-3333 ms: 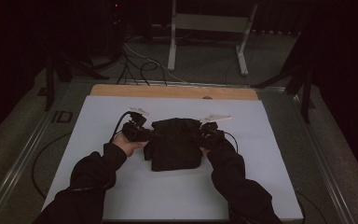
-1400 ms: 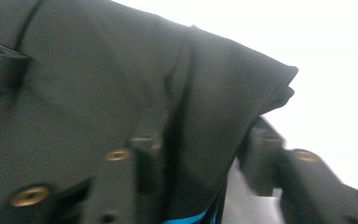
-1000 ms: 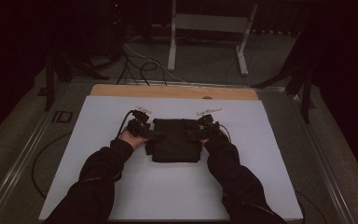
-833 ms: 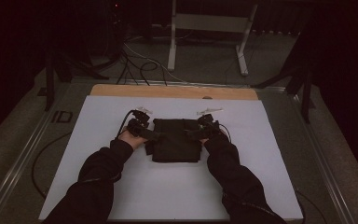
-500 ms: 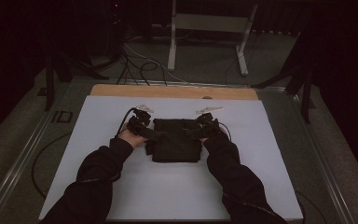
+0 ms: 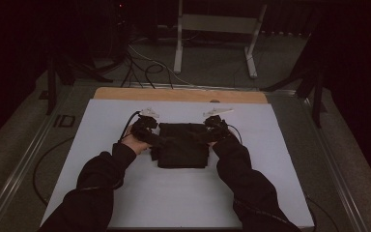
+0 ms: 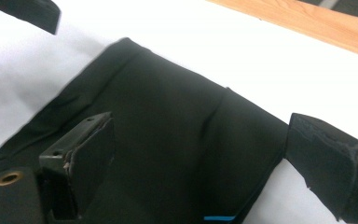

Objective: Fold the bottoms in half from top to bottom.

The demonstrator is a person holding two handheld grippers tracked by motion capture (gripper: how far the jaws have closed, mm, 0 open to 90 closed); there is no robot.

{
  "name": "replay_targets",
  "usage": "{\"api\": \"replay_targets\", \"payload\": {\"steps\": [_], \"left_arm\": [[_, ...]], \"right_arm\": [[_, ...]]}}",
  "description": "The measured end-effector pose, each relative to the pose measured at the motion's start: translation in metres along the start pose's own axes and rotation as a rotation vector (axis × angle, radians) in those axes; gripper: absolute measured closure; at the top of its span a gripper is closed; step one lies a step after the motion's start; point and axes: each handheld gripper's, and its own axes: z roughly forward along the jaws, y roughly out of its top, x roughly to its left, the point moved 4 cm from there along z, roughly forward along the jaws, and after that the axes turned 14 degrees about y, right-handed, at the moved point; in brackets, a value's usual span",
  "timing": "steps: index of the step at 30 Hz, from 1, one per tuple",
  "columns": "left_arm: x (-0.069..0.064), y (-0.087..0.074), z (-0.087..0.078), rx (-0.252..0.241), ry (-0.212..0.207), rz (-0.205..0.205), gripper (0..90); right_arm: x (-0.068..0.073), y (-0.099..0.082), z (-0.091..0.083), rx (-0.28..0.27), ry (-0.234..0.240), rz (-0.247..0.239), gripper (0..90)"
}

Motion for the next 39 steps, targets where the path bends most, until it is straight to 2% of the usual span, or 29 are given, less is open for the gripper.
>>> {"api": "replay_targets", "payload": {"steps": [8, 11, 14, 16, 17, 23, 31, 34, 39], "left_arm": [[-0.006, 0.000, -0.014, -0.021, -0.028, 0.033, 0.0], [-0.008, -0.001, -0.018, -0.028, -0.041, 0.034, 0.0], [-0.014, -0.006, -0.028, -0.038, -0.053, 0.051, 0.0], [-0.016, -0.007, -0.030, -0.038, -0.057, 0.051, 0.0], [-0.018, -0.010, -0.034, -0.043, -0.063, 0.057, 0.0], [-0.027, -0.022, -0.040, -0.049, -0.086, 0.078, 0.0], [-0.035, -0.037, -0.043, -0.055, -0.112, 0.082, 0.0], [-0.040, -0.043, -0.045, -0.063, -0.120, 0.094, 0.0], [-0.046, -0.053, -0.046, -0.067, -0.126, 0.103, 0.0]], "right_arm": [[0.009, 0.005, -0.009, -0.010, 0.028, -0.050, 8.9], [0.012, 0.006, -0.012, -0.012, 0.035, -0.060, 8.9], [0.020, 0.005, -0.018, -0.013, 0.068, -0.091, 9.0], [0.021, 0.004, -0.019, -0.014, 0.066, -0.089, 9.0], [0.023, 0.001, -0.021, -0.021, 0.083, -0.102, 9.0], [0.032, -0.009, -0.024, -0.018, 0.100, -0.137, 9.0], [0.040, -0.023, -0.026, -0.018, 0.136, -0.147, 9.0], [0.043, -0.033, -0.026, -0.015, 0.157, -0.150, 8.9], [0.046, -0.047, -0.028, -0.016, 0.165, -0.154, 8.9]]}}
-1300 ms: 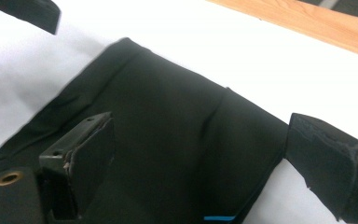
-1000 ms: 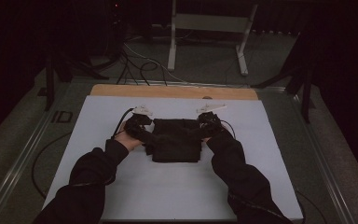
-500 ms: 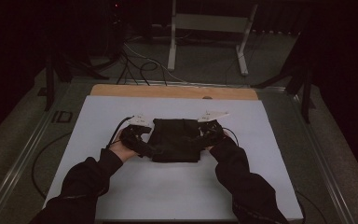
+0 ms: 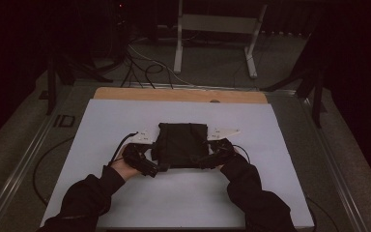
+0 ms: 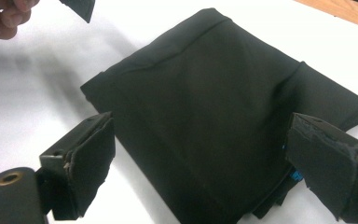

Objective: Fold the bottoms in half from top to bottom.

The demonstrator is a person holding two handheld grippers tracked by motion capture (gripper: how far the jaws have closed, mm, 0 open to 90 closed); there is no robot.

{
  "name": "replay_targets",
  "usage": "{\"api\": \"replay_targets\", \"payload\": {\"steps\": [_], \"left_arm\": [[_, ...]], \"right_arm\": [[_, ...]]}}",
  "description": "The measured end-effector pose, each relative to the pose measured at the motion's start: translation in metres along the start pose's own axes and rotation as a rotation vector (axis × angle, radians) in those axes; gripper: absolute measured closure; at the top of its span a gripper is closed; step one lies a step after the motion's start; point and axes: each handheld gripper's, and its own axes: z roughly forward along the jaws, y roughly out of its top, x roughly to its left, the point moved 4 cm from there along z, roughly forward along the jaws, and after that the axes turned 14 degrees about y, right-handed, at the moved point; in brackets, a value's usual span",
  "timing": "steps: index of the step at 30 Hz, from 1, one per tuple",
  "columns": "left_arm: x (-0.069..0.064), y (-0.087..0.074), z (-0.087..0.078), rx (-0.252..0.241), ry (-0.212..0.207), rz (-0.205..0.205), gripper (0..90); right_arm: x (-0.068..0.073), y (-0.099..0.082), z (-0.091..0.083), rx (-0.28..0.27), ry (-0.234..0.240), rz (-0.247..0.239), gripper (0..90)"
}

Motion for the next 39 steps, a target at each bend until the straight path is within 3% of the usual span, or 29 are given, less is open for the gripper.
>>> {"api": "replay_targets", "payload": {"steps": [8, 14, 22, 34, 39], "left_arm": [[-0.007, -0.017, -0.001, 0.001, 0.021, 0.001, 0.0], [-0.013, -0.028, -0.003, -0.001, 0.026, 0.004, 0.0], [-0.017, -0.033, -0.008, -0.002, 0.015, 0.006, 0.0], [-0.017, -0.047, -0.028, -0.015, 0.027, 0.006, 0.0], [-0.016, -0.054, -0.035, -0.023, 0.036, 0.004, 0.0]], "right_arm": [[0.009, -0.017, -0.002, 0.028, 0.011, -0.003, 8.6], [0.016, -0.028, -0.006, 0.036, 0.022, -0.043, 8.6], [0.021, -0.038, -0.014, 0.048, 0.034, -0.065, 8.6], [0.030, -0.048, -0.033, 0.040, 0.038, -0.099, 8.6], [0.031, -0.056, -0.042, 0.051, 0.032, -0.086, 8.6]]}}
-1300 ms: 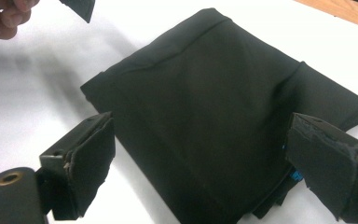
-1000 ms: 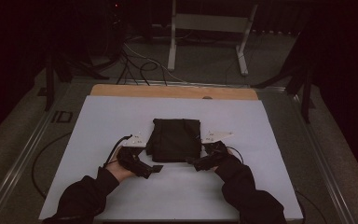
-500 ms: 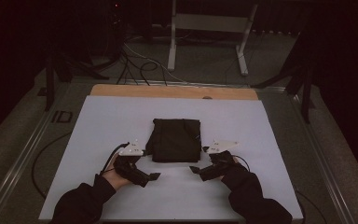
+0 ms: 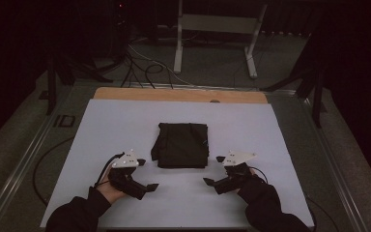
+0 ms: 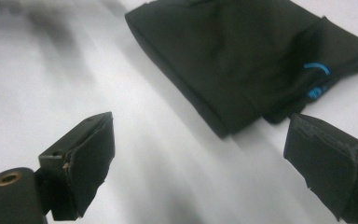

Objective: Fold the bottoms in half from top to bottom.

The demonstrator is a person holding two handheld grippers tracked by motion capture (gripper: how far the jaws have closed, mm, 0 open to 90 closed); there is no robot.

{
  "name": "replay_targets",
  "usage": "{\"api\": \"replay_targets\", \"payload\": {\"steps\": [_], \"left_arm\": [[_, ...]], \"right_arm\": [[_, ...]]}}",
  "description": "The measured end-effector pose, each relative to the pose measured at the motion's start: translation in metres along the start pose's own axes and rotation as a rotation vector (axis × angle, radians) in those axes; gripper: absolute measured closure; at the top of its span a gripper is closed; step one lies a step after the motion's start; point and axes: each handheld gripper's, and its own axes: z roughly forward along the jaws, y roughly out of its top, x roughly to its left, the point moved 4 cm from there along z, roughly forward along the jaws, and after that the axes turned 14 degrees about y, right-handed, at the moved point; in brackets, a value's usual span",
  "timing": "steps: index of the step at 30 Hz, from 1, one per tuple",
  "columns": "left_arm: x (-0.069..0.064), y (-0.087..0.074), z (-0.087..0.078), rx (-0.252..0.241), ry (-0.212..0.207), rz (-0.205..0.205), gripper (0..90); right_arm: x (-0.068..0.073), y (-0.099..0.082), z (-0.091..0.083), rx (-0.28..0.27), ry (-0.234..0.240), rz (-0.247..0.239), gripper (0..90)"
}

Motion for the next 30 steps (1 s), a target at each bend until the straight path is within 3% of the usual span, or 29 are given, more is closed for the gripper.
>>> {"api": "replay_targets", "payload": {"steps": [11, 23, 30], "left_arm": [[0.006, -0.032, -0.020, 0.035, 0.026, -0.049, 0.0], [0.021, -0.049, -0.047, 0.044, 0.047, -0.078, 0.0], [0.026, -0.056, -0.054, 0.042, 0.080, -0.091, 0.0]], "right_arm": [[0.006, -0.022, -0.024, 0.004, -0.025, 0.025, 8.7], [0.006, -0.053, -0.054, 0.004, -0.074, 0.074, 8.7], [0.004, -0.069, -0.073, 0.011, -0.121, 0.102, 8.8]]}}
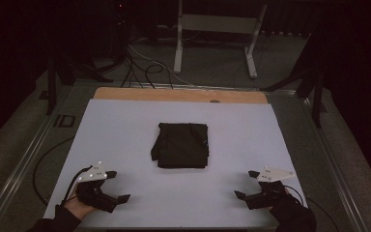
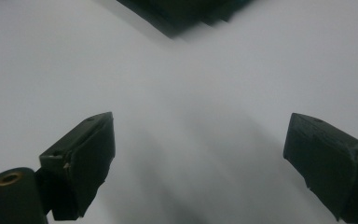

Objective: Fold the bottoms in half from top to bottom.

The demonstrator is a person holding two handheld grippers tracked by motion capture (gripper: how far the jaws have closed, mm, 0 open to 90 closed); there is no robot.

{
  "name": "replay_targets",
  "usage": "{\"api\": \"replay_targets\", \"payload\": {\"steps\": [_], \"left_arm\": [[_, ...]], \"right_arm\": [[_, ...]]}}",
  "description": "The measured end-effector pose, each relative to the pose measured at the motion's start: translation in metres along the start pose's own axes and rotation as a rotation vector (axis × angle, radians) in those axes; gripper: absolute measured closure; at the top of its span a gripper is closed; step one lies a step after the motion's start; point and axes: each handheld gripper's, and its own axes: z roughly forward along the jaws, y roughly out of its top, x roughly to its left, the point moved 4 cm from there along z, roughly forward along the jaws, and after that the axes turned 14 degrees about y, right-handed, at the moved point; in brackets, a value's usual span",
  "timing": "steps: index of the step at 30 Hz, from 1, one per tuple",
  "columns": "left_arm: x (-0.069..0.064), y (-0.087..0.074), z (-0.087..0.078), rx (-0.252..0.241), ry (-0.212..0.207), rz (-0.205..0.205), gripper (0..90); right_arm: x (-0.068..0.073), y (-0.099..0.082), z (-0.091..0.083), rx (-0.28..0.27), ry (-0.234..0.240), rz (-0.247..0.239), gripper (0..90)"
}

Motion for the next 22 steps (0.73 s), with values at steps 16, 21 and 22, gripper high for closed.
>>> {"api": "replay_targets", "payload": {"steps": [16, 21, 22], "left_arm": [[-0.0012, -0.0003, -0.0011, -0.009, 0.015, 0.004, 0.0], [-0.0013, 0.0016, -0.0024, -0.028, 0.024, -0.006, 0.0], [-0.0014, 0.0022, -0.0030, -0.036, 0.028, -0.008, 0.0]], "right_arm": [[-0.0022, -0.0004, -0.0036, -0.018, -0.001, 0.003, 8.8], [-0.0008, 0.0010, -0.0027, -0.014, -0.001, -0.002, 8.8], [-0.0004, 0.0012, -0.0024, -0.014, 0.001, -0.004, 8.9]]}}
